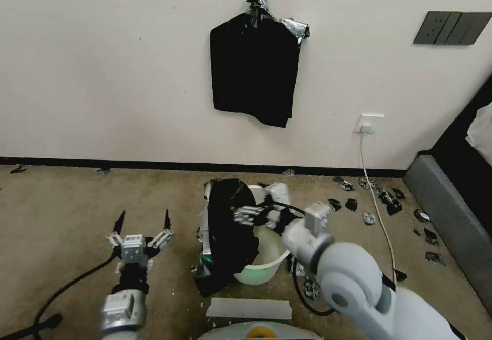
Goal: Place a trash bag onto the trash bin.
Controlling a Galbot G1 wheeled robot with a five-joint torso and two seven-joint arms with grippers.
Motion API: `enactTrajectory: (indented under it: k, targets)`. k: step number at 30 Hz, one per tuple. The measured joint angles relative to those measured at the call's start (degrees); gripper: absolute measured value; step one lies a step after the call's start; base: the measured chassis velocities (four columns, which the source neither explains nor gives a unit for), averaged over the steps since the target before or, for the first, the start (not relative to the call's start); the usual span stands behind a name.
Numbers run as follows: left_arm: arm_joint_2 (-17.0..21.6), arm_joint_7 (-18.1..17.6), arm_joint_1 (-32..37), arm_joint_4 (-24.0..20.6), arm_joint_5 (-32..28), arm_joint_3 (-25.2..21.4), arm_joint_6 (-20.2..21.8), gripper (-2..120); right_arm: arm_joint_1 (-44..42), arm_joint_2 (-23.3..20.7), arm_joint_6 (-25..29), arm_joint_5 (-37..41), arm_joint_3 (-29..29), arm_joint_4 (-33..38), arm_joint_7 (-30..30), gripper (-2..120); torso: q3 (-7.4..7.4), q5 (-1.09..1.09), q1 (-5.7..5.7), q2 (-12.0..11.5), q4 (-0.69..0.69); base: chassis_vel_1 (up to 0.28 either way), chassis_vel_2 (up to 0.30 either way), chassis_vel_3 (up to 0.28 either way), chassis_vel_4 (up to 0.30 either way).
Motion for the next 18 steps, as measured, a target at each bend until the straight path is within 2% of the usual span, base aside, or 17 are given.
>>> enactTrajectory:
  k: [1,2,3,4,7,12,18]
  targets:
    - [0.0,0.0,0.0,0.0,0.0,0.0,0.0,100,0.0,0.0,0.0,0.0,0.0,0.0,0.0,100,0.0,0.0,0.0,0.0,0.0,0.0,0.0,0.0,0.0]
    - [-0.14,-0.05,-0.03,-0.23,-0.05,-0.1,0.06,100,2.83,1.82,-1.49,4.95,-2.22,-1.17,4.35,100,0.0,0.0,0.0,0.0,0.01,0.0,0.0,0.0,0.0]
    - [-0.26,-0.09,-0.02,-0.43,-0.07,-0.13,0.08,100,4.17,3.11,-2.59,6.75,-3.6,-2.26,6.9,100,0.0,-0.01,0.0,0.0,0.02,0.0,0.0,0.0,0.0]
    - [-0.26,-0.09,-0.02,-0.43,-0.07,-0.13,0.08,100,4.17,3.11,-2.59,6.75,-3.6,-2.26,6.9,100,0.0,-0.01,0.0,0.0,0.02,0.0,0.0,0.0,0.0]
    - [-0.37,-0.13,0.14,-0.74,-0.07,-0.1,0.09,100,5.51,6.06,-6.26,7.55,-6.81,-5.49,12.81,100,0.0,0.0,0.0,0.0,0.01,0.0,0.0,0.0,0.0]
    - [-0.39,-0.13,0.01,-0.77,-0.03,0.26,0.09,100,5.51,7.52,-8.08,5.86,-9.09,-7.47,15.39,100,0.0,-0.01,0.0,0.0,0.0,0.0,0.0,0.0,0.0]
    - [-0.41,-0.13,0.14,-0.77,0.07,0.68,0.09,100,5.84,9.11,-8.57,3.35,-10.5,-10.24,15.75,100,0.0,0.0,0.0,0.0,0.0,0.0,0.0,0.0,0.0]
